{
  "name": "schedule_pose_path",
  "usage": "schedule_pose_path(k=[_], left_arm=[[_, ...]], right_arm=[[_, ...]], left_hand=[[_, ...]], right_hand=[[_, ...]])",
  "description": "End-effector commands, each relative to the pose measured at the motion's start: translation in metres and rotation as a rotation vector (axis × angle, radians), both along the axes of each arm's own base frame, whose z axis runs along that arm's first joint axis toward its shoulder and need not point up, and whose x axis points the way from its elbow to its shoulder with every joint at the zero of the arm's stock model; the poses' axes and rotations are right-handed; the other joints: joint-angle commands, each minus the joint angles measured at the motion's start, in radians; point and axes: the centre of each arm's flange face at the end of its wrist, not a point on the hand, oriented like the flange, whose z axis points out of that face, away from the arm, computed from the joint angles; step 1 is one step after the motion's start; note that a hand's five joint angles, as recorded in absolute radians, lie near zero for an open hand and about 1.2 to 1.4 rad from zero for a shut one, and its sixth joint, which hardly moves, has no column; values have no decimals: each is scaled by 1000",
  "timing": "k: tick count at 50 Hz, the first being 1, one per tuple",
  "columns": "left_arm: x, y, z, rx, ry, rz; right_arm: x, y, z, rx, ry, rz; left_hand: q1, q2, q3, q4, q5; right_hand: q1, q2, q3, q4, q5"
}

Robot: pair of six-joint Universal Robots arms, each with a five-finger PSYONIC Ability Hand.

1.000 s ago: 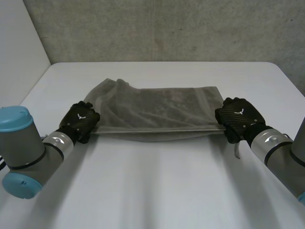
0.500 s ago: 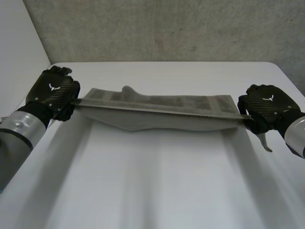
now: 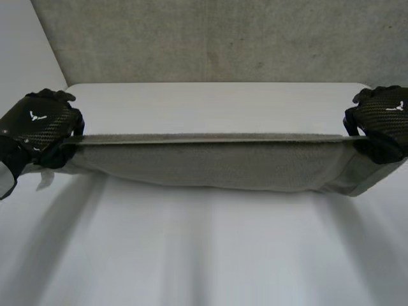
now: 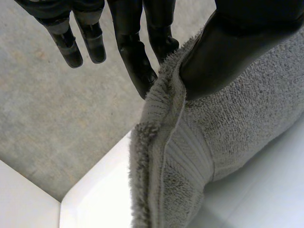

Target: Fold the towel.

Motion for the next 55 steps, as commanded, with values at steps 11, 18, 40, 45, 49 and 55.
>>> schedule_pose_path(k=[11,18,40,45,49,55], left_arm=[[-37,-73,-73,201,-27,-97],[-44,-105,-92,196,-49,-76],[-84,-159,-132,-21,-118,-110],[-92,-161,-144,-34,-116,-126],[-96,-161,-155,-18,-119,-133],[-95,-161,-156,-19,-127,-106]], right_arm=[[21,-56,-61,76,102,78],[29,-86,-83,33,62,34],[37,-136,-148,-29,61,-36],[37,-140,-156,-26,63,-42],[36,-141,-161,-23,68,-50],[33,-144,-161,-32,77,-90]], left_hand=[[137,101,-51,-59,89],[137,101,-51,-59,89],[137,101,-51,-59,89],[137,101,-51,-59,89],[-143,-179,-51,-59,-190],[-1040,-1077,-51,-59,-1088]], right_hand=[[96,69,-42,-76,63],[96,69,-42,-76,63],[96,69,-42,-76,63],[96,69,-42,-76,63],[96,69,-42,-76,63],[-1091,-1119,-42,-76,-1125]])
